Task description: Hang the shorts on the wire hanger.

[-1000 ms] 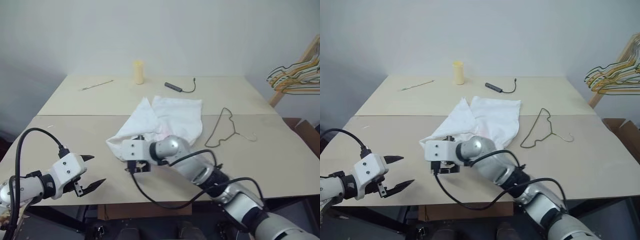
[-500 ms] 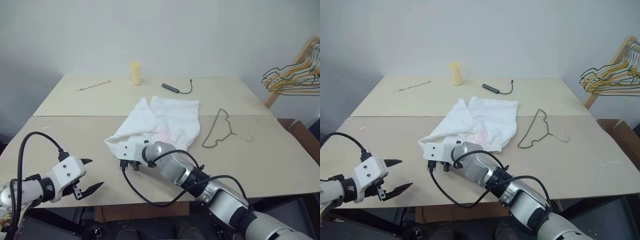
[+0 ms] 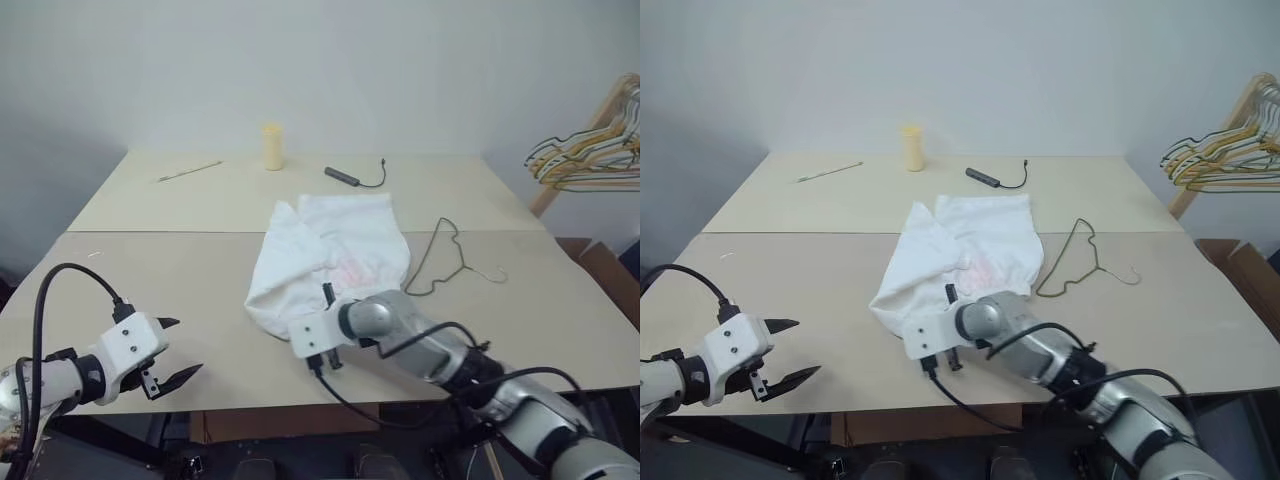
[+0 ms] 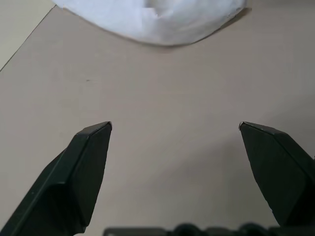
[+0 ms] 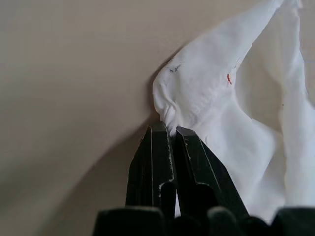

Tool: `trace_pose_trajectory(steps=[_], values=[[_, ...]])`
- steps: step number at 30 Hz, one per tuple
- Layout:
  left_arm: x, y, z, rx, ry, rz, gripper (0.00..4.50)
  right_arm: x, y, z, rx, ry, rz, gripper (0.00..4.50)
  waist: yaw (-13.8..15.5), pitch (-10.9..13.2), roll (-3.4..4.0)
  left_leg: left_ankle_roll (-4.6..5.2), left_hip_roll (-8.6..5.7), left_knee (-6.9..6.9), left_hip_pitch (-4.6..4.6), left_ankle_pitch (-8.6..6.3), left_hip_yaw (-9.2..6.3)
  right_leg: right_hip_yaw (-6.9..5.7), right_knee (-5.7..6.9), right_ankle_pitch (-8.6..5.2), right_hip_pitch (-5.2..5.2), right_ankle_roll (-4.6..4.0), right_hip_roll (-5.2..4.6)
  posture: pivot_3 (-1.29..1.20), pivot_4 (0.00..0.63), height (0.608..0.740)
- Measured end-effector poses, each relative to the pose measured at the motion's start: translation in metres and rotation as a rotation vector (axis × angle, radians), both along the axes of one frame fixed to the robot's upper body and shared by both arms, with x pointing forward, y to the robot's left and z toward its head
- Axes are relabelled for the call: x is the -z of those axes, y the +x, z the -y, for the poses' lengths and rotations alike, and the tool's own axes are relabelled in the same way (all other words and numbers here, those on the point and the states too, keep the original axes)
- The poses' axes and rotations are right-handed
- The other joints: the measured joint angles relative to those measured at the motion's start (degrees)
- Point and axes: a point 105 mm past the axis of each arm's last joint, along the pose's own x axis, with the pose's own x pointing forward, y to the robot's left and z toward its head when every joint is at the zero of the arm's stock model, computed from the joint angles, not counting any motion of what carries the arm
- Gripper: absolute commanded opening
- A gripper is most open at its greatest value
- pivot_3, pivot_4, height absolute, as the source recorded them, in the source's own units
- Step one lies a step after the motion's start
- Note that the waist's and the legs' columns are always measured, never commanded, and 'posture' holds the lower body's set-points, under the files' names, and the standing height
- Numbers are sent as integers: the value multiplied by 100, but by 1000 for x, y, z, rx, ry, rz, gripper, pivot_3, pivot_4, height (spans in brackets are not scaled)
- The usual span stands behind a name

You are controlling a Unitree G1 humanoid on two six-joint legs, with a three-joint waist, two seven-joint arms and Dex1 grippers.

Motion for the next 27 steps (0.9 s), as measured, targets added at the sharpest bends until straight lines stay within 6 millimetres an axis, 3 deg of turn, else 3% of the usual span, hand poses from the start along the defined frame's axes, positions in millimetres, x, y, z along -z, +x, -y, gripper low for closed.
trace_pose_trajectory(steps=[5, 8, 11, 14, 22, 27], values=[[-9, 12, -9, 15, 10, 17, 4500, -12, -12, 42, -178, -102, 33, 51, -7, -2, -4, 0, 2, 1, 3, 0, 0, 0, -3, -10, 5, 12, 2, 1, 0, 740], [-26, 32, -2, 46, -60, 79, 4500, -15, -18, 42, -238, -89, 21, 51, -12, -8, -11, 1, 4, 4, 4, 0, 0, 0, 0, -2, 9, -3, 4, -25, 0, 740], [-52, 64, 23, 85, -257, 182, 4500, -12, -17, 32, -242, -56, 27, 51, 9, -12, -14, 1, 0, 16, 2, 1, -4, -1, 1, 8, 18, -11, 4, -48, 0, 740], [-62, 82, 49, 156, -377, 179, 4500, -10, -15, 24, -229, -37, 45, 51, -69, -18, -19, 1, -9, 16, -6, 0, -6, 7, 0, 14, 15, -3, 1, -68, 0, 740], [-14, 127, 111, 236, -380, -8, 4500, -9, -10, 17, -165, -16, 46, 51, -277, -19, -20, 2, -14, 21, -6, 1, -23, 6, -2, 16, 26, -1, 6, -98, 0, 740], [-2, 148, 139, 255, -313, -32, 4500, -8, -10, 15, -153, -11, 47, 51, -381, -19, -20, 2, -17, 20, -8, 1, -28, 8, -7, 15, 27, 1, 6, -116, 0, 740]])
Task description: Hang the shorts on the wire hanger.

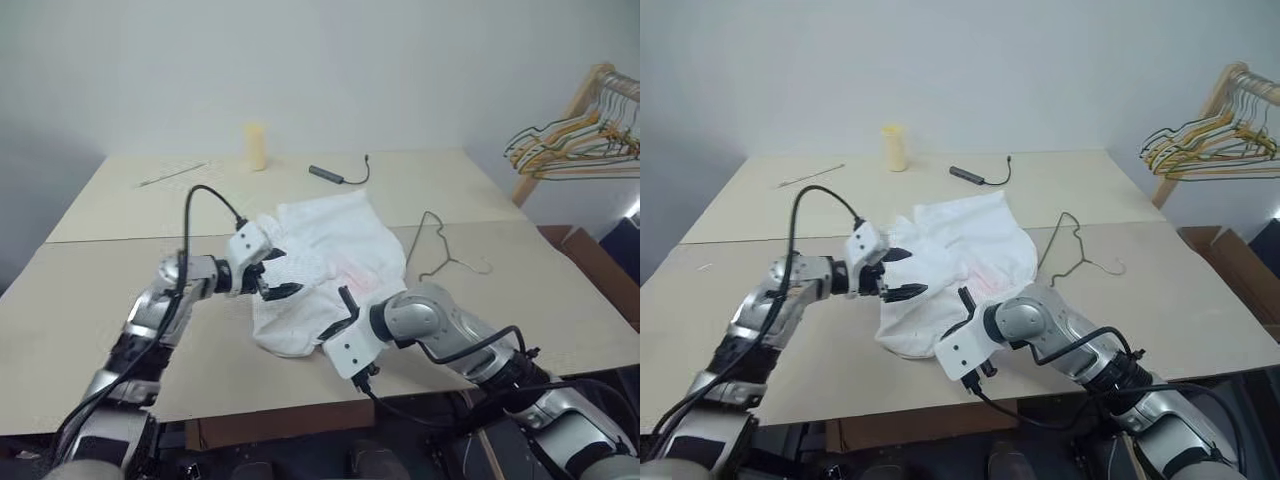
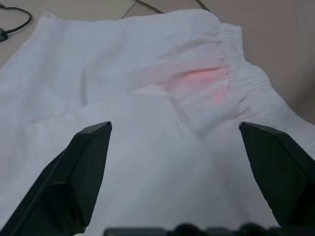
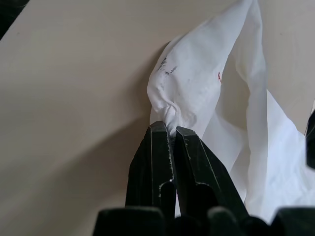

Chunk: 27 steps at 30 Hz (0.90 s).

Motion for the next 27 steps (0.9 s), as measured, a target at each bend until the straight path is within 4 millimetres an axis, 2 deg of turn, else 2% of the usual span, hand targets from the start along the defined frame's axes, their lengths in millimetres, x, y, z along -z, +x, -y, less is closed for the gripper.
trace_pose_trajectory(steps=[4, 7, 10, 18, 19, 24, 27], values=[[16, 8, 18, 24, 110, 17, 4500, 1, 0, -2, 10, 5, -7, 51, -91, 0, 0, 0, -1, 0, -1, 0, -5, 0, 0, 0, 0, 1, 0, -126, 0, 740], [30, 9, 23, 20, 171, 15, 3888, 1, -1, -4, 9, 10, -6, 0, -161, 0, 0, 0, -1, 1, 0, 0, -10, 0, 4, 0, 1, 1, 0, -128, 0, 740], [36, 11, 21, -3, 191, 4, 2880, 1, -1, -4, 10, 8, -4, 0, -233, 0, 0, 0, -2, 1, 0, 0, -15, 0, 4, 0, 0, 2, 0, -125, 0, 740], [35, 22, 15, -79, 225, 28, 177, 1, -1, -6, 9, 12, -1, 0, -238, 0, 0, 0, -6, 1, -2, 0, -25, -2, 4, 0, 1, 4, -1, -121, 0, 740], [36, 22, 15, -83, 225, 23, 21, 1, -1, -6, 9, 12, 0, 0, -237, 0, 0, 0, -6, 1, -2, 0, -26, -2, 4, 0, 1, 4, -2, -120, 0, 740], [32, 30, 11, -165, 197, 47, 21, 1, 0, -6, 11, 12, 2, 0, -236, 0, 0, 0, -6, 1, -2, 0, -29, -3, 5, 1, 1, 4, -2, -124, 0, 740], [9, 38, -3, -306, 80, 102, 21, 1, 0, -6, 13, 14, 5, 0, -265, 0, 1, 0, -4, 0, -3, 0, -31, 0, 9, 1, -4, 4, -2, -106, 0, 740]])
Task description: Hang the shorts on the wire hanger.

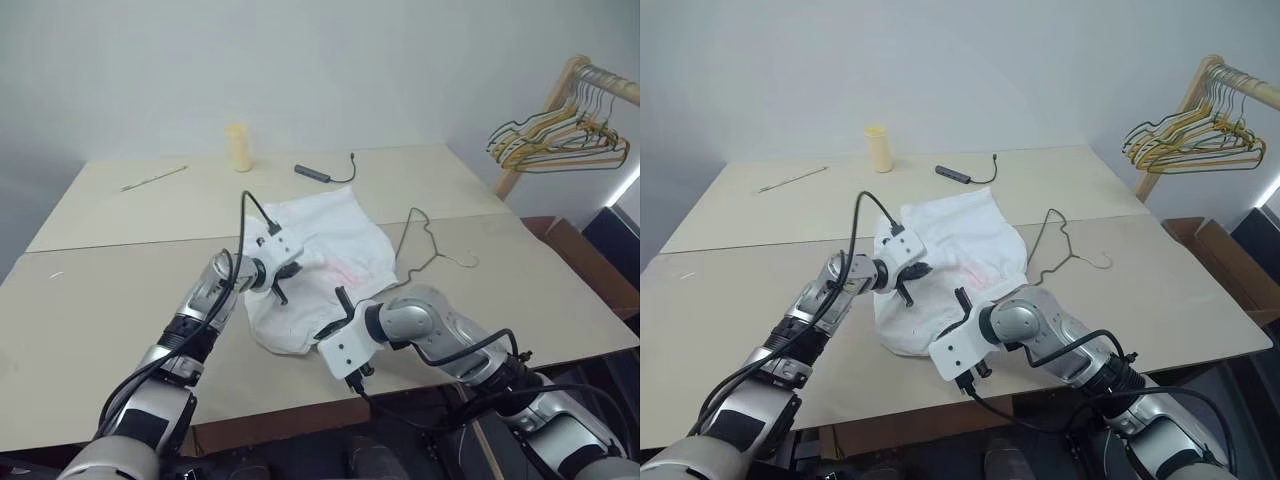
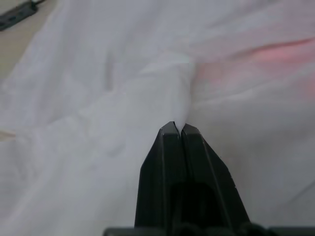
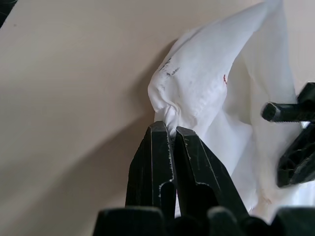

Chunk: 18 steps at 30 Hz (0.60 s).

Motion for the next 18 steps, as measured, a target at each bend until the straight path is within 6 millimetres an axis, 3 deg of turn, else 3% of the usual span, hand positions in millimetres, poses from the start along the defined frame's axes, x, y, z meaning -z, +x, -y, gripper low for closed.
trace_pose_trajectory(steps=[3, 8, 15, 18], values=[[-23, -8, -36, -194, -161, 90, 21, 1, 0, 1, 5, -3, 3, 0, -63, -2, 3, -1, 0, -4, -1, -1, -16, 2, 12, 1, -10, -1, -6, -92, 0, 740], [-18, -46, -99, -548, -369, 102, 21, 3, -1, 1, 2, -6, -3, 0, -22, -2, 3, -2, -13, 6, 3, 0, -63, -1, 45, 0, -10, 1, -21, -38, 0, 740], [-9, -81, -115, -982, -690, 61, 21, 2, -3, -6, -25, 11, -3, 0, 395, -5, -4, -5, -17, 16, 68, -2, -56, -30, 16, 0, 84, 2, -19, -3, 0, 740], [-9, -88, -138, -1165, -783, 81, 21, 2, -3, -7, -38, 15, 1, 0, 446, -5, -5, -6, -8, 2, 100, -2, -39, -33, -10, 2, 120, -1, -7, 1, 0, 740]])
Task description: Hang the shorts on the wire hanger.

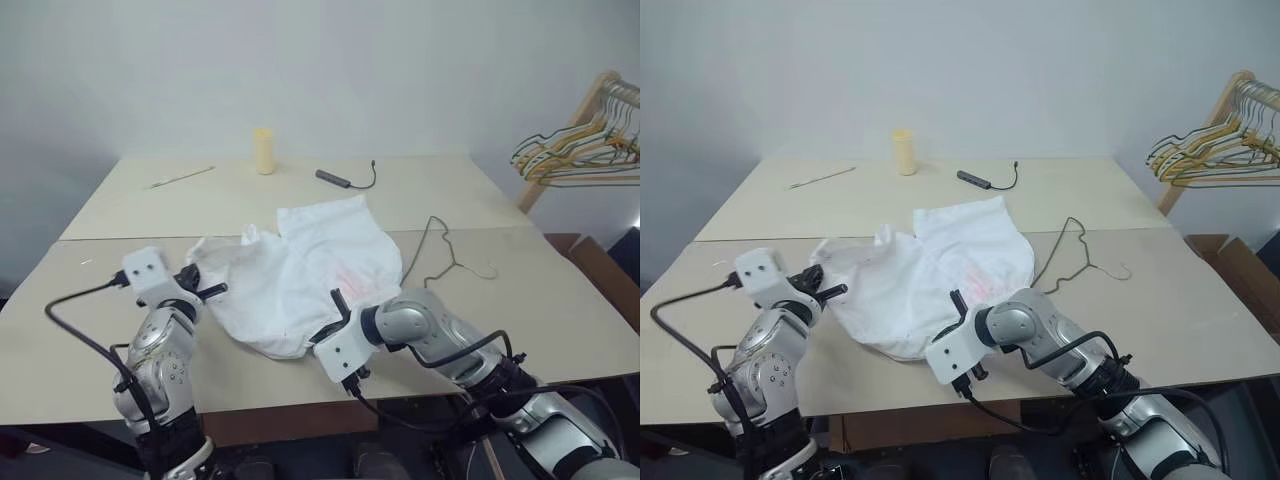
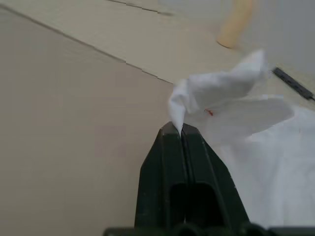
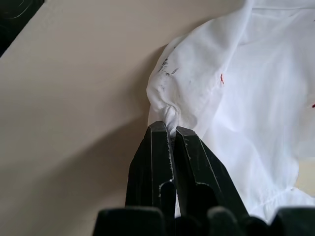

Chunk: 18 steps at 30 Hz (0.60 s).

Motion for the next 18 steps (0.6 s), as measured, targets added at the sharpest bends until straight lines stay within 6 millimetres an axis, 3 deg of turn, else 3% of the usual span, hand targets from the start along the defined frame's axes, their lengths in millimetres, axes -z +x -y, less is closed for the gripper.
trace_pose_trajectory(steps=[3, 9, 12, 18], values=[[-9, -6, -26, -168, -134, 73, 21, -1, -1, -1, -10, 7, 3, 0, 29, 0, 0, -2, -2, -2, 3, -1, 1, 0, -9, 0, 9, 0, 0, 1, 0, 740], [6, -13, -33, -221, -219, 35, 21, 0, -1, -2, -17, 6, 5, 0, 85, -1, -2, -13, -6, -2, -1, -8, 1, -1, -25, -1, 14, 2, -1, -4, 0, 740], [15, -17, -32, -216, -193, -9, 566, 1, -1, 0, -15, 0, 3, 0, 68, -1, -3, -14, -5, -1, 3, -8, 0, -3, -25, -1, 19, 1, 0, -5, 0, 740], [27, -22, -28, -187, -128, -80, 2581, 2, 0, 1, -10, -4, 0, 0, 66, -1, -2, -15, -5, -2, 6, -8, 0, -4, -27, -2, 23, 1, 0, -6, 0, 740]])
